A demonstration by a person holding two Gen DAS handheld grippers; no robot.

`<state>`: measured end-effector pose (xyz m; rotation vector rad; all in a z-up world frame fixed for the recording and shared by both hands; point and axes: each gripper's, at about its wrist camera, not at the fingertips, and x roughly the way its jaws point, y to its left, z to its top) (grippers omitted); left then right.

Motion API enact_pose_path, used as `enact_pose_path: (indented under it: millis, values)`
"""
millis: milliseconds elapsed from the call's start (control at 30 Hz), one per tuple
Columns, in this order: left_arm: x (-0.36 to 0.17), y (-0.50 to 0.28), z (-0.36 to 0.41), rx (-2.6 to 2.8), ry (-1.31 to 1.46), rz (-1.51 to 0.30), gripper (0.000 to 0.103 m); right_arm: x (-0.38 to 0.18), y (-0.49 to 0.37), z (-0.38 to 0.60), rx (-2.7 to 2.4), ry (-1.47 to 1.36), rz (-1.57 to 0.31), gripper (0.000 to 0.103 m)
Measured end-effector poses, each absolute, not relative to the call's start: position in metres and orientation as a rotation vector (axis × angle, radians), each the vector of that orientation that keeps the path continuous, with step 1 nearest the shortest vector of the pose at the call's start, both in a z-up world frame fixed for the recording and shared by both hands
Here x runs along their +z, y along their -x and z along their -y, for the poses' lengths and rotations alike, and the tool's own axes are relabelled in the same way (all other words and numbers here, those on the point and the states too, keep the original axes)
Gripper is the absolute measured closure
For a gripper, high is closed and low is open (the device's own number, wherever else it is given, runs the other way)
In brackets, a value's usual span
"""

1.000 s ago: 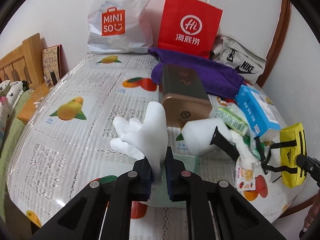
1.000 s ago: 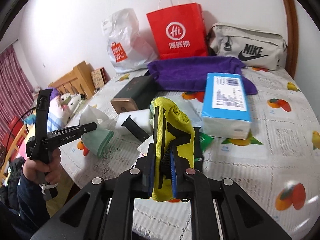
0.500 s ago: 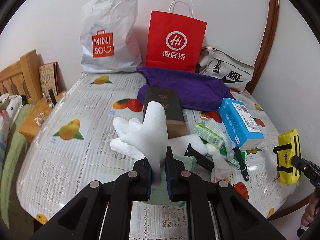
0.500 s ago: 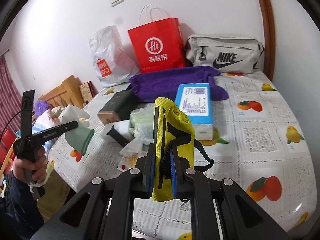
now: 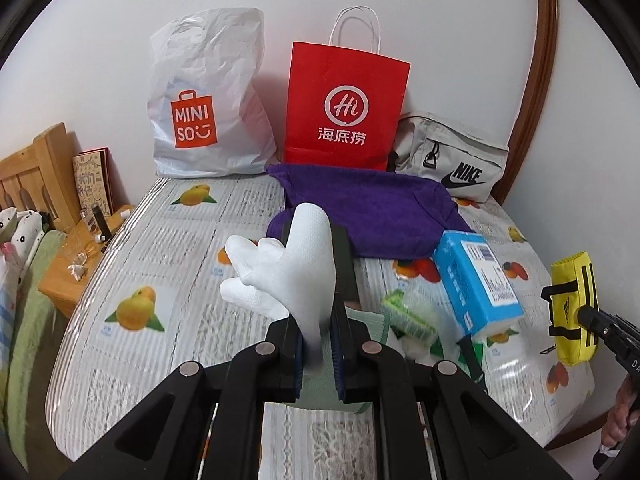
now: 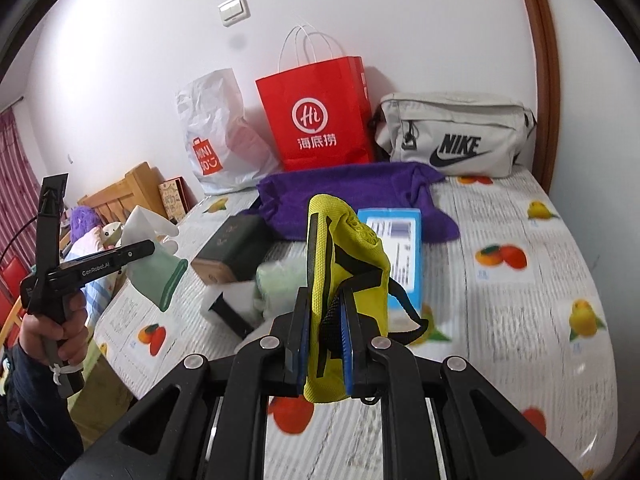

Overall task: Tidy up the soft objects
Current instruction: 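Carry the yellow pouch with the right tool while the left tool carries the glove toward the purple towel, then release the yellow pouch onto the purple towel with the right tool while the left tool releases the glove there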

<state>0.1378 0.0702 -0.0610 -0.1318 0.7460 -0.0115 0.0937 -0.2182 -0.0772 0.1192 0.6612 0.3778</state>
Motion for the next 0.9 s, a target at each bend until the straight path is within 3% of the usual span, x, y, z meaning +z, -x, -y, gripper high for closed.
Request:
enact_pose_path:
  millis: [900]
  values:
    - [-0.054, -0.277, -0.076, -0.048, 0.153, -0.751, 0.092, -0.046, -0.256, 0.191, 0.409, -0.016, -0.606, 0.09]
